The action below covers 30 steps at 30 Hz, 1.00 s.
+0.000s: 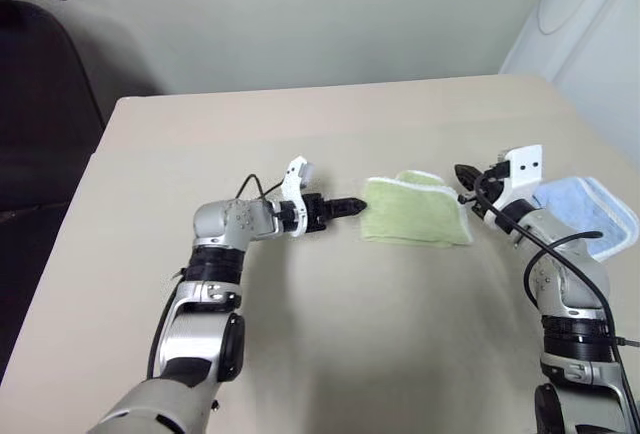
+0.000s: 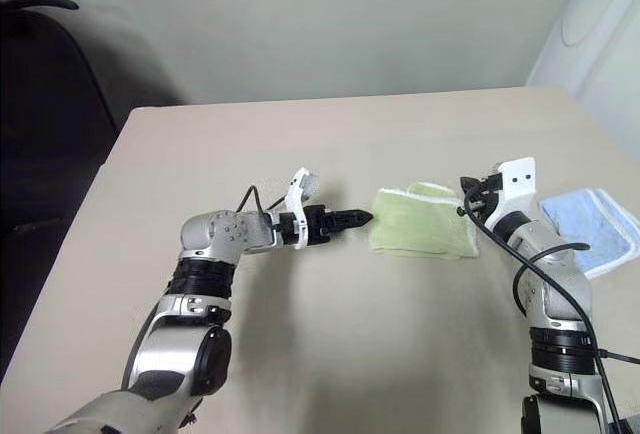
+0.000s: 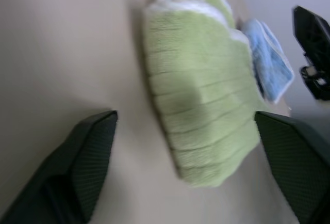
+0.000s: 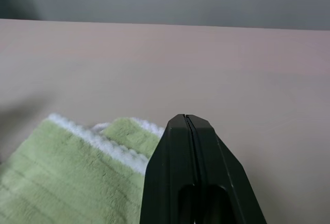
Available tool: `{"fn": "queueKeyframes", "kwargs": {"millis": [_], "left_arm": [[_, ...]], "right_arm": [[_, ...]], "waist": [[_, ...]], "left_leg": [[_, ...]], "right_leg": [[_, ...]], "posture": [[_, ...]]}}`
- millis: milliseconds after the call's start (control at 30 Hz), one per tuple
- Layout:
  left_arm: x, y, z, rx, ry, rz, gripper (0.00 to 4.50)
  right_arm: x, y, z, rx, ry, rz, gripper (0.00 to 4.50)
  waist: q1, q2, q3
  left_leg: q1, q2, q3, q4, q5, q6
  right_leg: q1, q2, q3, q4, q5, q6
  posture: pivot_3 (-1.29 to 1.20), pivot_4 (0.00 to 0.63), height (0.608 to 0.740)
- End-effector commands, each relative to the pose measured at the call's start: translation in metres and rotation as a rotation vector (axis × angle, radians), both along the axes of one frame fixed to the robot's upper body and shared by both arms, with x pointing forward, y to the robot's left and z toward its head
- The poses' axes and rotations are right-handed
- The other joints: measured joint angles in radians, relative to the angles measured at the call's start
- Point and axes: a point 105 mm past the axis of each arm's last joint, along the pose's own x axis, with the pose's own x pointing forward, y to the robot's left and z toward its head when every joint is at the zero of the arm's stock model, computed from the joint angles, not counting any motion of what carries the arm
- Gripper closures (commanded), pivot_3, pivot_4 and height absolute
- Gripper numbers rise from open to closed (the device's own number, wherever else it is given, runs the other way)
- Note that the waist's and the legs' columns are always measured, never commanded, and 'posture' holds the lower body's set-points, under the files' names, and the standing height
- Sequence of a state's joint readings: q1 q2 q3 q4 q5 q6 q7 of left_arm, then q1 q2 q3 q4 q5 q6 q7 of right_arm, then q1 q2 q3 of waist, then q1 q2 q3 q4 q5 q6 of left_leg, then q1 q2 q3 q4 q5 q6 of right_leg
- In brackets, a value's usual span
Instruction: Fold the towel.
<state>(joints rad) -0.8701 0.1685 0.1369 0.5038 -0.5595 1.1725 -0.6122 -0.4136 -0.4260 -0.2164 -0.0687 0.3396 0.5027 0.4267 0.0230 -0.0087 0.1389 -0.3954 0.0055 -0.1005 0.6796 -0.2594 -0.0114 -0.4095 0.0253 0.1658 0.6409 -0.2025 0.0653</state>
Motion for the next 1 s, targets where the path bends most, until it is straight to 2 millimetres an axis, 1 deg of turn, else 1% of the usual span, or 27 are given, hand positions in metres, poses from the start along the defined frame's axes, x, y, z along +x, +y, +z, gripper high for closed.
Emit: {"fn": "queueKeyframes", "kwargs": {"millis": [33, 67, 167, 233, 300, 400, 500, 567, 633, 800, 900, 933, 967, 1000], "left_arm": [[-0.007, -0.031, -0.004, -0.014, 0.073, -0.065, 0.03], [-0.009, -0.040, -0.007, -0.010, 0.086, -0.081, 0.03], [-0.013, -0.056, -0.011, -0.002, 0.105, -0.111, 0.03], [-0.023, -0.082, -0.012, 0.007, 0.110, -0.172, 0.03], [-0.028, -0.097, -0.014, 0.021, 0.115, -0.201, 0.03], [-0.028, -0.103, -0.016, 0.028, 0.126, -0.199, 0.03], [-0.027, -0.108, -0.019, 0.048, 0.136, -0.190, 0.03], [-0.025, -0.108, -0.021, 0.061, 0.138, -0.176, 0.40], [-0.023, -0.107, -0.022, 0.066, 0.136, -0.156, 0.93], [-0.017, -0.103, -0.025, 0.075, 0.138, -0.108, 2.80], [-0.016, -0.102, -0.025, 0.068, 0.142, -0.091, 3.91], [-0.016, -0.101, -0.025, 0.061, 0.144, -0.082, 4.26], [-0.015, -0.101, -0.025, 0.052, 0.146, -0.074, 4.47], [-0.015, -0.101, -0.024, 0.037, 0.147, -0.067, 4.47]], "right_arm": [[0.000, -0.004, 0.021, 0.004, -0.083, -0.025, 4.50], [0.000, -0.004, 0.021, 0.004, -0.086, -0.029, 4.50], [0.000, -0.005, 0.022, 0.005, -0.092, -0.038, 4.50], [-0.001, -0.006, 0.024, 0.007, -0.102, -0.045, 4.50], [-0.001, -0.006, 0.026, 0.010, -0.109, -0.049, 4.50], [-0.001, -0.006, 0.028, 0.012, -0.114, -0.052, 4.50], [-0.001, -0.007, 0.030, 0.013, -0.127, -0.064, 4.50], [0.000, -0.009, 0.033, 0.017, -0.140, -0.079, 4.50], [0.001, -0.012, 0.036, 0.022, -0.153, -0.094, 4.50], [0.003, -0.014, 0.040, 0.029, -0.168, -0.107, 4.50], [0.004, -0.013, 0.041, 0.031, -0.173, -0.105, 4.50], [0.004, -0.013, 0.041, 0.032, -0.174, -0.104, 4.50], [0.004, -0.012, 0.041, 0.033, -0.174, -0.103, 4.50], [0.004, -0.012, 0.041, 0.034, -0.175, -0.103, 4.50]], "waist": [[0.001, 0.000, 0.000], [0.001, 0.000, 0.000], [0.001, 0.000, 0.000], [0.005, 0.000, 0.000], [0.015, 0.000, 0.000], [0.021, 0.000, 0.000], [0.027, 0.000, 0.000], [0.030, 0.000, 0.000], [0.030, 0.000, 0.000], [0.030, 0.000, 0.000], [0.030, 0.000, 0.000], [0.029, 0.000, 0.000], [0.028, 0.000, 0.000], [0.027, 0.000, 0.000]], "left_leg": [[0.000, 0.000, 0.000, 0.000, 0.000, 0.000], [0.000, -0.002, 0.000, 0.000, 0.000, 0.000], [0.000, -0.004, 0.000, 0.000, 0.000, 0.002], [0.000, -0.006, 0.000, 0.000, 0.000, 0.003], [0.000, -0.009, 0.000, 0.000, 0.001, 0.004], [0.000, -0.013, 0.001, 0.003, -0.003, 0.011], [0.000, -0.013, 0.001, 0.004, -0.003, 0.011], [0.000, -0.013, 0.001, 0.004, -0.002, 0.011], [0.000, -0.013, 0.001, 0.004, -0.002, 0.011], [0.000, -0.013, 0.004, 0.004, -0.002, 0.010], [-0.001, -0.013, 0.004, 0.003, 0.003, 0.002], [-0.001, -0.013, 0.004, 0.002, 0.003, 0.002], [-0.001, -0.013, 0.004, 0.002, 0.003, 0.003], [-0.001, -0.013, 0.004, 0.003, 0.003, 0.003]], "right_leg": [[0.000, 0.000, 0.000, 0.000, 0.000, 0.001], [0.000, -0.001, 0.000, 0.000, 0.000, 0.002], [0.001, -0.004, 0.000, 0.000, -0.001, 0.004], [0.001, -0.007, 0.000, 0.000, -0.003, 0.006], [0.003, -0.010, 0.000, 0.000, -0.005, 0.009], [0.006, -0.014, 0.000, -0.001, -0.007, 0.013], [0.007, -0.014, -0.001, -0.002, -0.007, 0.013], [0.007, -0.014, -0.001, -0.003, -0.007, 0.013], [0.008, -0.014, -0.001, -0.003, -0.007, 0.014], [0.007, -0.014, -0.001, -0.005, -0.006, 0.015], [0.006, -0.014, -0.001, -0.005, -0.006, 0.015], [0.006, -0.014, -0.001, -0.005, -0.006, 0.015], [0.006, -0.014, -0.001, -0.005, -0.006, 0.015], [0.006, -0.014, -0.001, -0.005, -0.006, 0.015]], "posture": [[0.00, 0.150, 0.735], [0.00, 0.150, 0.735], [0.00, 0.150, 0.735], [0.00, 0.150, 0.735], [0.00, 0.150, 0.735], [0.00, 0.150, 0.735], [0.00, 0.150, 0.735], [0.00, 0.150, 0.735], [0.00, 0.150, 0.735], [0.00, 0.150, 0.735], [0.00, 0.150, 0.735], [0.00, 0.150, 0.735], [0.00, 0.150, 0.735], [0.00, 0.150, 0.735]]}}
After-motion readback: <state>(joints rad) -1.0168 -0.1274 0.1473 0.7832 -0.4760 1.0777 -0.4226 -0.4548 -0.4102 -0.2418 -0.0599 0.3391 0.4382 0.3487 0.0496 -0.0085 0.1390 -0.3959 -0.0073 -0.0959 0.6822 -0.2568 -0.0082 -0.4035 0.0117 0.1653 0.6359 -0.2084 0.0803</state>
